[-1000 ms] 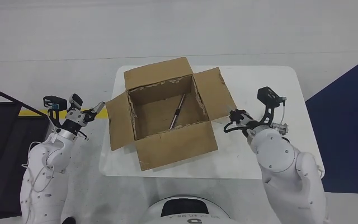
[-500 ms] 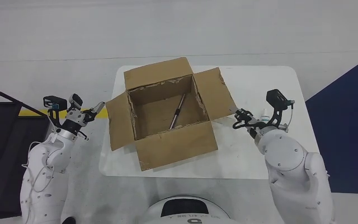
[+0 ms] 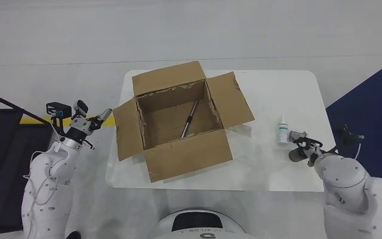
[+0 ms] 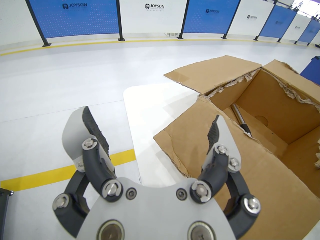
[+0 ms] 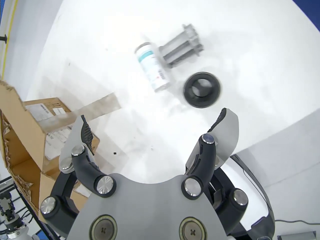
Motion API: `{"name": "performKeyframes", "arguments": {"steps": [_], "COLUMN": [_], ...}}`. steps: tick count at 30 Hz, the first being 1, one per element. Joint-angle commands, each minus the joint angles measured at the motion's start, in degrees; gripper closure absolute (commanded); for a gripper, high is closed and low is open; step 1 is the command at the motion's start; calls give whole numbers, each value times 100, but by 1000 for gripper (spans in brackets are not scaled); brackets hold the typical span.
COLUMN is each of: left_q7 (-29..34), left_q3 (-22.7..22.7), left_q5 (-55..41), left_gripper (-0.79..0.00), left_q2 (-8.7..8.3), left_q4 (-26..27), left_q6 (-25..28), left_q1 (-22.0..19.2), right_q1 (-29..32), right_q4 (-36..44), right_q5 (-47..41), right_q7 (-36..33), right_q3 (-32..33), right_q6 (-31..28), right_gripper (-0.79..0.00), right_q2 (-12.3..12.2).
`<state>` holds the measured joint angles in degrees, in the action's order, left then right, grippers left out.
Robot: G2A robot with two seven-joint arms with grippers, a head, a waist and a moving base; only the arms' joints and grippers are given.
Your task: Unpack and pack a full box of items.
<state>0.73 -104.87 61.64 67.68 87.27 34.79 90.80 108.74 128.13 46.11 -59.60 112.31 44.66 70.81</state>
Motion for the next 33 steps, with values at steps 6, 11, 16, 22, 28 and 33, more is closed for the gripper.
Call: {"name": "performKeyframes", "arguments": {"steps": [6, 11, 16, 22, 28, 33], "left_q7": [0, 0, 0, 0, 0, 0], "left_q3": [0, 0, 0, 0, 0, 0], "left_q5": [0, 0, 0, 0, 0, 0], "left_gripper": [-785, -785, -785, -785, -785, -785], "left_q2": [0, 0, 0, 0, 0, 0], "left_q4": [0, 0, 0, 0, 0, 0], "left_q6": [0, 0, 0, 0, 0, 0], "left_q1": [0, 0, 0, 0, 0, 0], "right_q1": [-28, -342, -511, -546, -455, -144], "right_q4": [-950, -1504, -1766, -1969, -1873, -1419], "right_q5": [-287, 3, 102, 180, 103, -187], "right_q7": [-248, -418, -411, -341, -331, -233], "right_q3": [652, 377, 272, 237, 261, 457], "right_q6": [-245, -415, -407, -338, -327, -231], "right_gripper": [-650, -588, -600, -563, -471, -406], "right_q2": [-82, -175, -222, -264, -294, -287]}}
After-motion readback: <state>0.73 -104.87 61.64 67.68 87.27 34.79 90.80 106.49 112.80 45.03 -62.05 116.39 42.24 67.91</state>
